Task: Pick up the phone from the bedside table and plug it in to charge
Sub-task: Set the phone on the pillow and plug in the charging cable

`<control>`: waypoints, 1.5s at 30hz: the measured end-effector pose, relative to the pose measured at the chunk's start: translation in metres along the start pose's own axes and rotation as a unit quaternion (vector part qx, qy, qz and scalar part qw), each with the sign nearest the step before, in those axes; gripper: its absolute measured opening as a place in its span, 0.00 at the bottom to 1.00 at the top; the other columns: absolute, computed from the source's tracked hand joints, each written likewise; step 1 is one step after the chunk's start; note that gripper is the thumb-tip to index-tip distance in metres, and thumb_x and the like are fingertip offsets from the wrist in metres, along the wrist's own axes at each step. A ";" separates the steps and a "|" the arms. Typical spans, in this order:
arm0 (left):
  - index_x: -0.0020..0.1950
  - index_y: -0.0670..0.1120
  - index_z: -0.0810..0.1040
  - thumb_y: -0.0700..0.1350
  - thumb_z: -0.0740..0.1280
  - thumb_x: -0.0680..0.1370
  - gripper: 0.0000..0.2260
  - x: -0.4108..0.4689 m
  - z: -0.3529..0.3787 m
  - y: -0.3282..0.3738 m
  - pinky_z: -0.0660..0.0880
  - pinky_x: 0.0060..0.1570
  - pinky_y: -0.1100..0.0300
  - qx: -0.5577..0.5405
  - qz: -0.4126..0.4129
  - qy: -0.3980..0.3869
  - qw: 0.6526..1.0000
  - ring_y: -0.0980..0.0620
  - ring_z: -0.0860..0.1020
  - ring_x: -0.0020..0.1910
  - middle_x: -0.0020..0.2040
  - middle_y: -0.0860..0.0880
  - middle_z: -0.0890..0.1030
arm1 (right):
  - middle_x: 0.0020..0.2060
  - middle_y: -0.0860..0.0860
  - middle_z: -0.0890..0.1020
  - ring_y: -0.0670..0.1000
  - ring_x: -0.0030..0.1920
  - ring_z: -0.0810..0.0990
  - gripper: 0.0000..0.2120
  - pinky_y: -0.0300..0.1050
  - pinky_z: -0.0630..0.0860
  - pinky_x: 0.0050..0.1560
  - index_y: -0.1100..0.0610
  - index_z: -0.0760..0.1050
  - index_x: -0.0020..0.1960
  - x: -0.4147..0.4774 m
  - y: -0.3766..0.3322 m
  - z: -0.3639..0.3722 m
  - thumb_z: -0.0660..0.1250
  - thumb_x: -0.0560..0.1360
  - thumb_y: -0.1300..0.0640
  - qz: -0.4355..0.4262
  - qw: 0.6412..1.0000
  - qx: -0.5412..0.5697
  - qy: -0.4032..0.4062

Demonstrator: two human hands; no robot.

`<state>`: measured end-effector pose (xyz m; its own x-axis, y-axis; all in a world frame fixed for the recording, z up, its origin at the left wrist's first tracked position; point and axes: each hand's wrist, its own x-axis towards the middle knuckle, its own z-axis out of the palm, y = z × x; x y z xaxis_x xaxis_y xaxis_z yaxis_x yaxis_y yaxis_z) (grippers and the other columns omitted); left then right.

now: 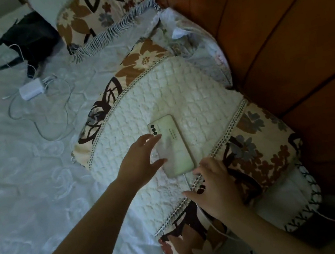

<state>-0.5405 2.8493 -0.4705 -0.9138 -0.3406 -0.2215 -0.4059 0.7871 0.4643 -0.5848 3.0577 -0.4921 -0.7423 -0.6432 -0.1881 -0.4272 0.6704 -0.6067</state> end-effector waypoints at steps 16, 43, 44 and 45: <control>0.70 0.57 0.62 0.53 0.70 0.71 0.30 -0.006 0.019 0.019 0.65 0.64 0.54 0.029 0.075 -0.056 0.995 0.51 0.60 0.71 0.74 0.52 0.62 | 0.41 0.54 0.79 0.53 0.42 0.76 0.05 0.43 0.68 0.37 0.57 0.74 0.44 -0.008 0.073 -0.058 0.63 0.76 0.57 0.152 0.988 0.019 0.034; 0.67 0.56 0.67 0.54 0.70 0.71 0.26 0.022 0.019 0.012 0.68 0.62 0.47 0.041 0.047 -0.024 0.998 0.46 0.60 0.72 0.74 0.48 0.61 | 0.41 0.52 0.81 0.45 0.37 0.75 0.09 0.31 0.68 0.35 0.56 0.81 0.50 0.033 0.069 -0.032 0.68 0.74 0.53 0.089 0.988 0.102 0.073; 0.68 0.54 0.67 0.54 0.70 0.70 0.27 0.018 0.021 0.012 0.67 0.63 0.47 0.023 0.029 -0.009 0.999 0.46 0.61 0.71 0.74 0.47 0.62 | 0.40 0.52 0.82 0.47 0.38 0.76 0.09 0.35 0.71 0.37 0.56 0.81 0.49 0.033 0.067 -0.030 0.68 0.73 0.53 0.098 0.987 0.109 0.073; 0.68 0.53 0.67 0.54 0.70 0.70 0.28 0.014 0.023 0.011 0.66 0.63 0.48 0.012 0.018 -0.002 1.000 0.46 0.62 0.71 0.74 0.47 0.62 | 0.40 0.52 0.82 0.47 0.38 0.77 0.08 0.38 0.73 0.37 0.55 0.81 0.49 0.033 0.065 -0.029 0.68 0.73 0.53 0.105 0.985 0.113 0.073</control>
<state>-0.5574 2.8649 -0.4885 -0.9276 -0.3104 -0.2078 -0.3725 0.8105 0.4521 -0.6517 3.0907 -0.5151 -0.8753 -0.4282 -0.2247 -0.1424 0.6724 -0.7264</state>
